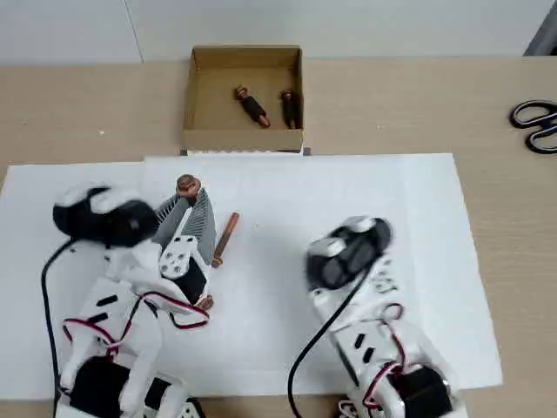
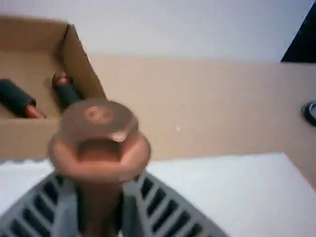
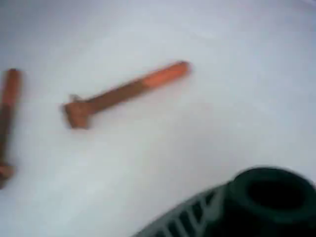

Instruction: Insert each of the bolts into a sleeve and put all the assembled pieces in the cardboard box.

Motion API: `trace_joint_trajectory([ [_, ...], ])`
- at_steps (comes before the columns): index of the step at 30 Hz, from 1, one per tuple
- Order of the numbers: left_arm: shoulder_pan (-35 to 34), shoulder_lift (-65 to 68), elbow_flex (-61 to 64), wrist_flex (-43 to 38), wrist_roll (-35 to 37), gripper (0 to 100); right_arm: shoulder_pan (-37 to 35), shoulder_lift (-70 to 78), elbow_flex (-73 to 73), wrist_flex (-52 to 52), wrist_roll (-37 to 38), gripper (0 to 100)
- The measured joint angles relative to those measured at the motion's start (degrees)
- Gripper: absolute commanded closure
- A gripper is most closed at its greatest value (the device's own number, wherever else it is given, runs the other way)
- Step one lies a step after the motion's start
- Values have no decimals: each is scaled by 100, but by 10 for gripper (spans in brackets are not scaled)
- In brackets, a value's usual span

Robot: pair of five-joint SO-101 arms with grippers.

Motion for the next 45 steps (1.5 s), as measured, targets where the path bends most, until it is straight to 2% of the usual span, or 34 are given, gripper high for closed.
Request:
trace_joint_trajectory([
  [5, 9, -800, 721, -167, 44, 994, -853, 0, 440, -888, 0, 996],
  [9, 141, -1266, 870, -167, 193, 994, -1231, 0, 756, -1301, 0, 996],
  [21, 1081, -1363, 888, -202, 1055, 994, -1310, 0, 835, -1380, 343, 996],
  [45, 1160, -1363, 1486, -659, 1213, 994, -1582, 0, 835, -1380, 343, 996],
])
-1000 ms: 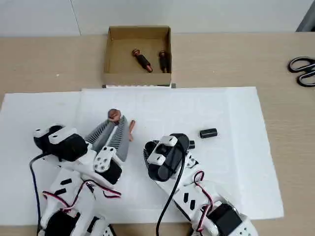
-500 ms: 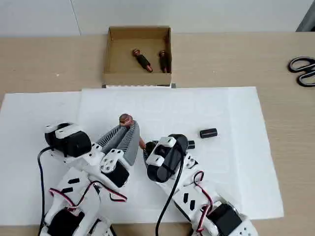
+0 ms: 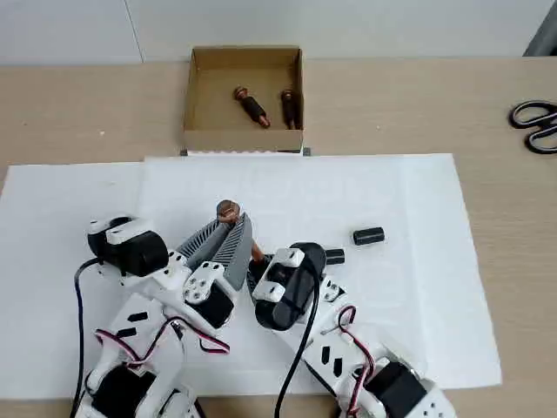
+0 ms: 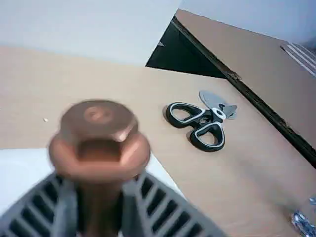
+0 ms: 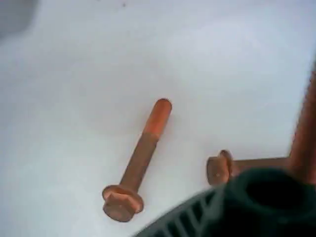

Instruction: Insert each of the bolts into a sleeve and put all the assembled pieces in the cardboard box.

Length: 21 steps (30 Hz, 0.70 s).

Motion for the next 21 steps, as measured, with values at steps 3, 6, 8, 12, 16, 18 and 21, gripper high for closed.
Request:
trace_joint_trajectory([
  [3, 0, 9, 26, 0, 0, 994, 0, 0, 0, 0, 0, 996],
  [6, 0, 9, 26, 0, 0, 994, 0, 0, 0, 0, 0, 996],
  [8, 18, 9, 26, 0, 0, 994, 0, 0, 0, -105, 0, 996],
  [12, 26, 0, 9, 9, 0, 994, 9, 9, 9, -299, 0, 996],
  [16, 26, 0, 9, 105, 0, 994, 0, 18, 18, -299, 0, 996],
  [18, 26, 0, 9, 105, 0, 994, 0, 18, 18, -299, 0, 996],
  [21, 26, 0, 9, 105, 0, 994, 26, 18, 53, -299, 0, 996],
])
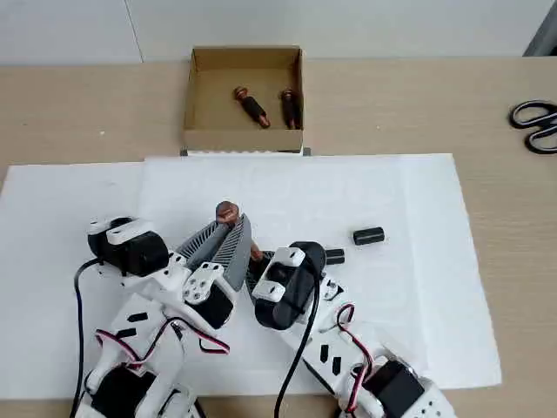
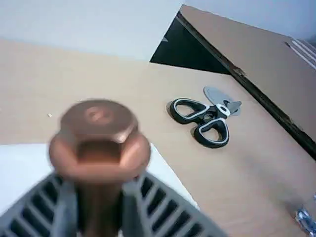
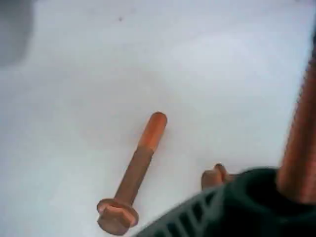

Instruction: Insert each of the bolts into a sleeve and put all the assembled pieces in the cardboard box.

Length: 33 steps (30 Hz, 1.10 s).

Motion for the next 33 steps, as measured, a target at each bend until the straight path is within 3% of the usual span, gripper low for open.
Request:
trace_joint_trajectory([
  [14, 79, 0, 18, 79, 0, 994, 229, -9, -9, -62, 0, 996],
  [23, 651, 0, 53, 826, -18, 994, 237, -9, -9, -62, 18, 996],
  [33, 721, -53, 809, 914, -264, 994, 237, 44, 88, -35, 18, 996],
])
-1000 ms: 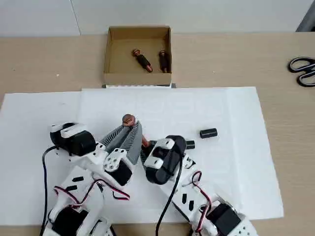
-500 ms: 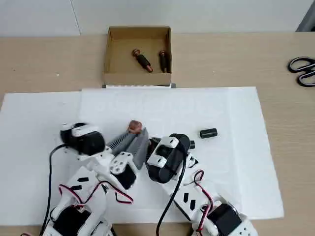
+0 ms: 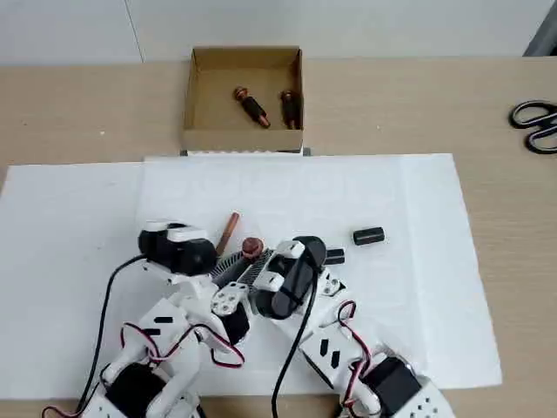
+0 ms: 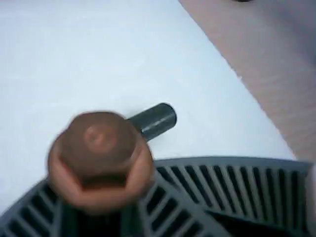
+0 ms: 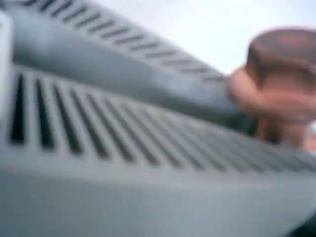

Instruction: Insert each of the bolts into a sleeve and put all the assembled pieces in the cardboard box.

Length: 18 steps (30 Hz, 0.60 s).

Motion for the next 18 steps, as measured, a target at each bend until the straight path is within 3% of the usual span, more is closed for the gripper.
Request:
trace_joint_trajectory([
  [5, 9, -9, 26, 0, -62, 972, 0, 0, 0, 0, 0, 996],
  [11, 9, -9, 44, 0, -123, 780, 26, 0, 0, 0, 9, 996],
  [18, -26, -9, 132, 70, -105, 765, 62, -9, -9, 0, 0, 996],
])
